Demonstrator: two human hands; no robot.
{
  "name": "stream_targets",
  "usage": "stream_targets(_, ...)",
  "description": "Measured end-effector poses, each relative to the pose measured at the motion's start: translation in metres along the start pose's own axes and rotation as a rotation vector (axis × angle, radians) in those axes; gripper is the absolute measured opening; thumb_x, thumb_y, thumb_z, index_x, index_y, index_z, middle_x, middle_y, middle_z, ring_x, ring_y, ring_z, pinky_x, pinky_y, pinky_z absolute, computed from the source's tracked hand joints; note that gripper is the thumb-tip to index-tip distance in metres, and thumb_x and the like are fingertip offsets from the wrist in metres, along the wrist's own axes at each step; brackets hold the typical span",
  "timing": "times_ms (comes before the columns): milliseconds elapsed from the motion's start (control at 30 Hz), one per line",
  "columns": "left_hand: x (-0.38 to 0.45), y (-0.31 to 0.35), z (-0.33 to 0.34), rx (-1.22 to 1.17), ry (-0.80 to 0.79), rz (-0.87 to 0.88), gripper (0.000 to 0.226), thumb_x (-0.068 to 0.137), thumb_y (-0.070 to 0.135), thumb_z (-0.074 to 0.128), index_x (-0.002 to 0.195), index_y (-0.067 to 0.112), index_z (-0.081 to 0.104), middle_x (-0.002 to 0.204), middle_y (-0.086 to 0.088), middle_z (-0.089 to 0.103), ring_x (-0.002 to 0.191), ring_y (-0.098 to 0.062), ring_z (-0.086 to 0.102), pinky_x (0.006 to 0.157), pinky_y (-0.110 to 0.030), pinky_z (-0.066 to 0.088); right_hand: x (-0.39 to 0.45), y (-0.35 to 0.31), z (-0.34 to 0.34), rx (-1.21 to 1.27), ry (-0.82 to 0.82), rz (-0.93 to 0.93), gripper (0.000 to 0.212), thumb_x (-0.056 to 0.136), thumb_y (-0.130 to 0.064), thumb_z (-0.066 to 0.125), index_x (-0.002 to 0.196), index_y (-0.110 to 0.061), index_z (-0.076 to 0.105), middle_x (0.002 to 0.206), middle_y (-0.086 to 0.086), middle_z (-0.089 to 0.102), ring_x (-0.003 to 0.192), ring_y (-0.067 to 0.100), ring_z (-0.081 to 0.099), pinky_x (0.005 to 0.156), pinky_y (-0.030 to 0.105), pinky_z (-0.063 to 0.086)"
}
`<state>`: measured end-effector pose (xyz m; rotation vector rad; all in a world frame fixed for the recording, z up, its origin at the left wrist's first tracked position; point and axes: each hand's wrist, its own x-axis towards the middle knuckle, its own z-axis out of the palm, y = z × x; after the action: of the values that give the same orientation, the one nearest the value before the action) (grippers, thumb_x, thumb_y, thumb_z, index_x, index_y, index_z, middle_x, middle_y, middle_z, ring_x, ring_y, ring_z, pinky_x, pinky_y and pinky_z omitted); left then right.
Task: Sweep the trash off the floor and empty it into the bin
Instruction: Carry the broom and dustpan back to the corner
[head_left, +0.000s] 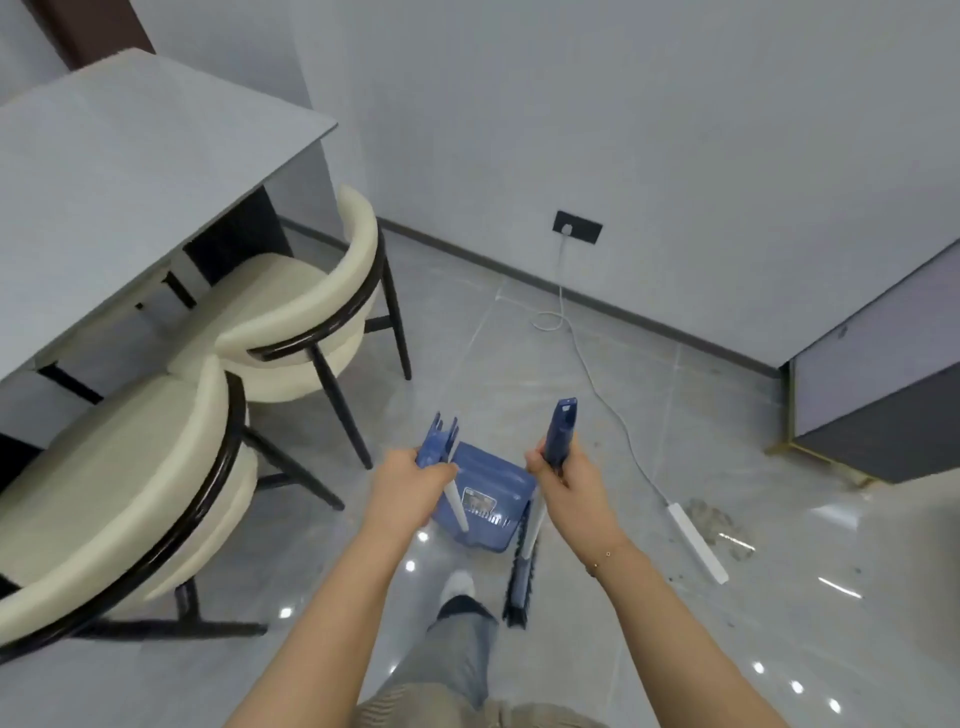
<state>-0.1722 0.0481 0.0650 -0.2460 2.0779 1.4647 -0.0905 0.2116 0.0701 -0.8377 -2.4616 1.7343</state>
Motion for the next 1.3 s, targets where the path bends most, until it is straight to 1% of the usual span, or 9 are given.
stream_targets(133,0.089,0.092,0.018,0.073,-0.036,0.047,0.019,0.079,0.010,0.062,0.067,0.010,0.048,0.053,-0.005,0.043,0.045,-0.015,0.038,0.055,-0.030,0.033,0.109,-0.046,-0.035,0.044,0.051,-0.018,0.008,0.095,-0.014,0.051,0.088,-0.011,0.050,0.078,0.002,0.052,0.071,0.012,0.048,0.063,0.015,0.042)
stream_targets(267,0.165,0.162,0.029,0.124,-0.053,0.083,0.015,0.077,0.014,0.062,0.070,0.010,0.049,0.060,-0.010,0.043,0.052,-0.020,0.036,0.059,-0.033,0.033,0.203,-0.082,-0.054,0.059,0.069,-0.019,0.008,0.096,-0.017,0.051,0.093,-0.010,0.052,0.082,0.002,0.056,0.072,0.008,0.051,0.060,0.003,0.042)
stream_targets(400,0.261,0.228,0.047,0.191,-0.038,0.106,0.016,0.075,0.015,0.062,0.068,0.010,0.048,0.059,-0.010,0.043,0.054,-0.020,0.039,0.057,-0.032,0.033,0.322,-0.105,-0.069,0.083,0.094,-0.022,0.010,0.096,-0.023,0.052,0.097,-0.013,0.053,0.087,0.003,0.060,0.081,0.013,0.056,0.069,0.013,0.044)
stream_targets(500,0.333,0.278,0.059,0.229,-0.005,0.098,0.020,0.078,0.016,0.063,0.068,0.010,0.047,0.057,-0.009,0.044,0.050,-0.019,0.040,0.051,-0.027,0.034,0.412,-0.124,-0.079,0.091,0.082,-0.048,0.018,0.096,-0.026,0.052,0.099,-0.009,0.053,0.086,0.007,0.060,0.082,0.016,0.057,0.073,0.020,0.045)
stream_targets(600,0.395,0.331,0.067,0.244,0.054,0.062,0.025,0.080,0.016,0.064,0.063,0.012,0.046,0.053,-0.004,0.044,0.046,-0.017,0.041,0.045,-0.023,0.033,0.498,-0.146,-0.092,0.113,0.087,-0.042,0.019,0.096,-0.027,0.050,0.101,-0.009,0.053,0.084,0.004,0.058,0.079,0.015,0.055,0.070,0.017,0.044)
stream_targets(733,0.470,0.391,0.062,0.289,0.118,0.040,0.028,0.080,0.020,0.064,0.062,0.014,0.044,0.053,-0.001,0.041,0.050,-0.017,0.038,0.051,-0.026,0.031,0.608,-0.185,-0.100,0.159,0.053,-0.042,0.019,0.098,-0.025,0.048,0.099,-0.007,0.052,0.081,-0.001,0.053,0.072,0.008,0.049,0.067,0.015,0.040)
stream_targets(967,0.605,0.460,0.004,0.388,0.160,0.053,0.031,0.081,0.026,0.066,0.061,0.011,0.047,0.054,-0.001,0.044,0.050,-0.015,0.038,0.052,-0.025,0.031,0.771,-0.255,-0.051,0.083,-0.128,-0.058,0.014,0.097,-0.024,0.049,0.098,-0.011,0.051,0.079,0.000,0.052,0.072,0.011,0.048,0.065,0.016,0.040)
stream_targets(1167,0.728,0.507,-0.061,0.523,0.044,0.114,0.034,0.084,0.034,0.064,0.060,0.016,0.048,0.055,0.004,0.046,0.051,-0.012,0.041,0.054,-0.027,0.033,0.891,-0.316,0.009,0.077,-0.215,-0.022,0.011,0.096,-0.019,0.051,0.088,-0.013,0.048,0.078,0.003,0.050,0.072,0.012,0.046,0.055,0.004,0.041)
stream_targets(1300,0.796,0.543,-0.097,0.667,-0.041,0.137,0.030,0.085,0.031,0.062,0.059,0.020,0.051,0.055,0.005,0.049,0.049,-0.007,0.042,0.049,-0.022,0.030,0.952,-0.353,0.038,0.065,-0.235,-0.015,0.014,0.096,-0.017,0.050,0.084,-0.012,0.045,0.068,-0.001,0.045,0.059,0.006,0.041,0.051,0.005,0.038)
